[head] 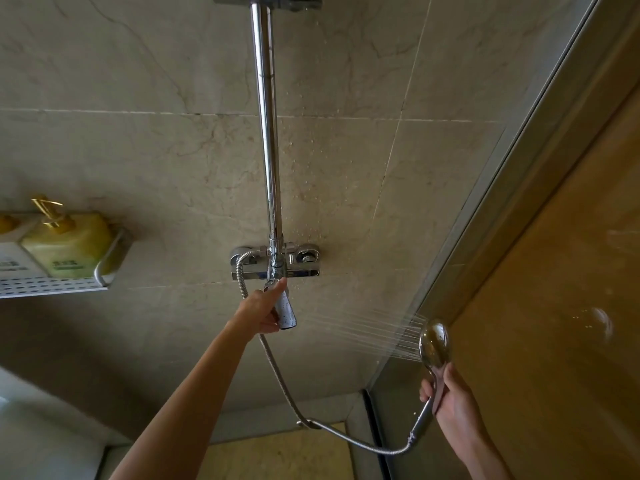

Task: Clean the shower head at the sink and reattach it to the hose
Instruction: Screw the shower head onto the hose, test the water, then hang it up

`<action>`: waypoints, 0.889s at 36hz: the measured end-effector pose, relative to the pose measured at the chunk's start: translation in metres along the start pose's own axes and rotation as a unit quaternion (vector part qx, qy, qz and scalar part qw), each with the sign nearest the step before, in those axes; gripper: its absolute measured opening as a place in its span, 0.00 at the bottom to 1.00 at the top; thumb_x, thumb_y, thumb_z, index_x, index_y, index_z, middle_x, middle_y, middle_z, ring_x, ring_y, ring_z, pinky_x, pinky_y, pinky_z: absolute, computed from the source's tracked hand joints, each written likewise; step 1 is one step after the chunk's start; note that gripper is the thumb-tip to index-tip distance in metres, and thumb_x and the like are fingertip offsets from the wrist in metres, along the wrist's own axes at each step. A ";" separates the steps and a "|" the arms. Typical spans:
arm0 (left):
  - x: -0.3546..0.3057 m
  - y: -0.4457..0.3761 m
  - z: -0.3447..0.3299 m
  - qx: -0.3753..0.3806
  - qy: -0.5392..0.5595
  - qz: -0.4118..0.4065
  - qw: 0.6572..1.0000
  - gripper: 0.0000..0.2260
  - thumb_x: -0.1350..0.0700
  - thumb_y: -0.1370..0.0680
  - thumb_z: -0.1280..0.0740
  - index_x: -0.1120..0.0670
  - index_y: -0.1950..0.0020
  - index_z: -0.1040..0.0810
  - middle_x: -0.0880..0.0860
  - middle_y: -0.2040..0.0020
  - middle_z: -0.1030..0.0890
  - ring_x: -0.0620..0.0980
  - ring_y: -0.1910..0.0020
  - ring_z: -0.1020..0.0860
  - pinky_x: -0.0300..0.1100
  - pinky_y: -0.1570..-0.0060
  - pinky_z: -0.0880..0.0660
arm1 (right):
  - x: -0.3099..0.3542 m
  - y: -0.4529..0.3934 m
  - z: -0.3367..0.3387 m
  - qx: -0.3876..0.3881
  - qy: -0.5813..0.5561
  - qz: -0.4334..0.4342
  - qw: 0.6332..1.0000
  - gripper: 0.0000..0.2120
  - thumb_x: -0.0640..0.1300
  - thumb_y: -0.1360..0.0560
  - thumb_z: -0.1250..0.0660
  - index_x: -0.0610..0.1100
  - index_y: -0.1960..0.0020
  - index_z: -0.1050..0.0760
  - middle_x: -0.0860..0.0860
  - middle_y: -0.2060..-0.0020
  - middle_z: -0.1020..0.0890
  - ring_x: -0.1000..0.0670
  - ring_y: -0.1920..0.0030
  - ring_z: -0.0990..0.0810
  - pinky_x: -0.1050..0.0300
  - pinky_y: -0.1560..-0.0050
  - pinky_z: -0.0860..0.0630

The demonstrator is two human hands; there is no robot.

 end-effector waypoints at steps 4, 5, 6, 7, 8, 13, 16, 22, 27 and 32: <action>-0.003 0.004 -0.002 0.014 0.015 0.003 1.000 0.33 0.37 0.23 0.36 0.69 0.44 0.23 0.65 0.56 0.19 0.58 0.61 0.19 0.49 0.58 0.18 | 0.000 0.001 0.001 -0.002 -0.002 -0.006 1.000 0.10 0.48 0.18 0.43 0.44 0.54 0.29 0.49 0.63 0.27 0.49 0.69 0.32 0.50 0.60 0.34; -0.003 0.005 -0.002 0.020 0.019 0.002 1.000 0.32 0.38 0.23 0.36 0.69 0.44 0.23 0.64 0.58 0.20 0.57 0.62 0.19 0.48 0.61 0.19 | 0.000 0.001 0.002 -0.003 -0.004 -0.010 1.000 0.11 0.48 0.18 0.43 0.44 0.53 0.28 0.49 0.63 0.27 0.49 0.69 0.32 0.50 0.60 0.34; -0.004 0.006 -0.002 0.024 0.024 0.003 0.999 0.32 0.38 0.22 0.36 0.70 0.43 0.23 0.63 0.59 0.20 0.57 0.63 0.20 0.47 0.62 0.20 | 0.000 0.001 0.002 -0.005 -0.005 -0.012 1.000 0.11 0.48 0.17 0.44 0.44 0.52 0.28 0.48 0.63 0.27 0.49 0.69 0.32 0.50 0.60 0.34; -0.004 0.007 -0.002 0.028 0.031 0.004 0.999 0.32 0.39 0.22 0.36 0.70 0.43 0.23 0.63 0.60 0.20 0.56 0.64 0.20 0.46 0.63 0.21 | 0.000 0.002 0.002 -0.008 -0.006 -0.014 1.000 0.11 0.48 0.17 0.45 0.44 0.51 0.28 0.48 0.62 0.28 0.49 0.69 0.32 0.50 0.60 0.35; -0.004 0.008 -0.002 0.032 0.038 0.004 0.999 0.32 0.39 0.22 0.36 0.70 0.43 0.23 0.62 0.61 0.20 0.56 0.65 0.20 0.46 0.62 0.20 | 0.000 0.002 0.001 -0.008 -0.008 -0.014 1.000 0.12 0.48 0.16 0.46 0.43 0.51 0.28 0.48 0.61 0.28 0.49 0.70 0.32 0.51 0.61 0.35; -0.005 0.012 -0.005 0.037 0.080 0.010 0.996 0.24 0.43 0.21 0.36 0.67 0.50 0.25 0.59 0.66 0.23 0.53 0.71 0.23 0.45 0.67 0.22 | 0.005 0.004 -0.005 -0.019 -0.019 -0.022 0.999 0.14 0.48 0.16 0.48 0.43 0.51 0.28 0.48 0.62 0.29 0.48 0.69 0.35 0.51 0.62 0.37; -0.005 0.008 -0.006 0.054 0.114 0.015 0.992 0.21 0.45 0.20 0.35 0.65 0.50 0.25 0.60 0.62 0.23 0.55 0.67 0.22 0.48 0.62 0.21 | 0.006 0.003 -0.004 -0.031 -0.018 -0.025 0.999 0.14 0.48 0.16 0.48 0.43 0.52 0.28 0.49 0.62 0.29 0.49 0.68 0.36 0.52 0.62 0.38; -0.003 0.001 -0.006 0.067 0.147 0.027 0.986 0.19 0.46 0.21 0.34 0.64 0.47 0.26 0.59 0.62 0.24 0.56 0.65 0.23 0.49 0.57 0.21 | 0.010 -0.001 -0.002 -0.047 -0.026 -0.025 0.998 0.14 0.49 0.16 0.48 0.43 0.50 0.28 0.48 0.59 0.29 0.48 0.67 0.39 0.52 0.62 0.39; -0.001 -0.004 -0.012 0.048 0.156 0.037 0.986 0.17 0.47 0.19 0.35 0.61 0.57 0.28 0.57 0.67 0.28 0.53 0.70 0.27 0.41 0.72 0.27 | 0.011 -0.003 0.000 -0.045 -0.020 -0.022 0.999 0.13 0.51 0.19 0.45 0.44 0.52 0.27 0.50 0.62 0.29 0.49 0.68 0.38 0.52 0.62 0.38; 0.006 -0.017 -0.008 0.045 0.176 0.040 0.983 0.22 0.39 0.27 0.29 0.59 0.57 0.26 0.57 0.62 0.29 0.55 0.61 0.26 0.50 0.56 0.26 | 0.010 -0.008 0.005 -0.049 -0.028 -0.035 0.998 0.15 0.51 0.17 0.47 0.43 0.49 0.27 0.49 0.60 0.30 0.48 0.66 0.38 0.52 0.61 0.38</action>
Point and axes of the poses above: each hand's wrist, its own y-axis away from the middle knuckle, its own z-axis out of the back of the hand, x = y × z, the point moved 1 cm from there along -y, towards the middle knuckle
